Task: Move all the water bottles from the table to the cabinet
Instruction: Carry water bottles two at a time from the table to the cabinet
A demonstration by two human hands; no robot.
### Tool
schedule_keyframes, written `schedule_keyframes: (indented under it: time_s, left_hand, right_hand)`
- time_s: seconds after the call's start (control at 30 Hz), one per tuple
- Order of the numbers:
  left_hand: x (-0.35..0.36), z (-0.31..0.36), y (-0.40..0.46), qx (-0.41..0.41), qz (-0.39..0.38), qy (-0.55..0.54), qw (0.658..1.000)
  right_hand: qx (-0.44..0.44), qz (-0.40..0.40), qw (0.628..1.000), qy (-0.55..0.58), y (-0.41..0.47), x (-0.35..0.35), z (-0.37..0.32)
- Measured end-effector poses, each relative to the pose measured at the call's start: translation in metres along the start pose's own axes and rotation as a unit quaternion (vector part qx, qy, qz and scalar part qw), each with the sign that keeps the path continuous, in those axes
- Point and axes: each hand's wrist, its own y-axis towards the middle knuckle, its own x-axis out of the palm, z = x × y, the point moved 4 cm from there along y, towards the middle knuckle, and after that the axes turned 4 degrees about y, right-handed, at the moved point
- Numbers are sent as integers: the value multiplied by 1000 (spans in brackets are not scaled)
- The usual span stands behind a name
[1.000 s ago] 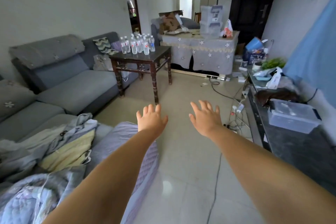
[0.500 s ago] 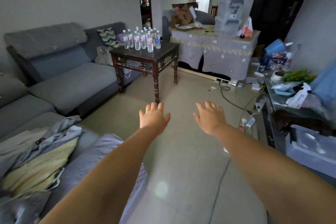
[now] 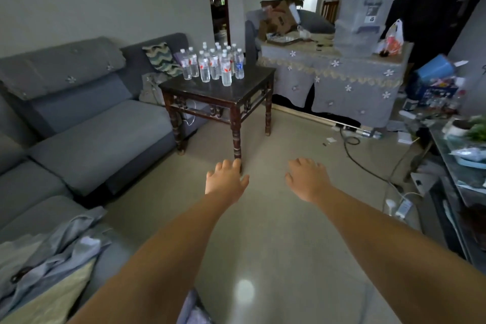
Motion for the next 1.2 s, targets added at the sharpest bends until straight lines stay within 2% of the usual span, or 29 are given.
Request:
schedule_keyframes:
  time_s: [0.27,0.63,0.83,0.97,1.2]
  left_hand:
    - [-4,-17,151,-21,-27,-22,999]
    - [-30,-33,430,-92,21,-41,995]
    - [-27,-63,551,-117,15,-62,991]
    - [-18,-93,636,-117,5,-56,992]
    - [-24,-134,810,-80,-13,-33,996]
  right_hand:
    - [1,-23,1000,-8,158,-6,8]
    - [-46,-10,999,14,461,-33,25]
    - [-74,-30,997,9,592,-30,0]
    - [-89,-32,995,6,679,-14,-18]
    - [-50,-29,997,45,843,-14,-32]
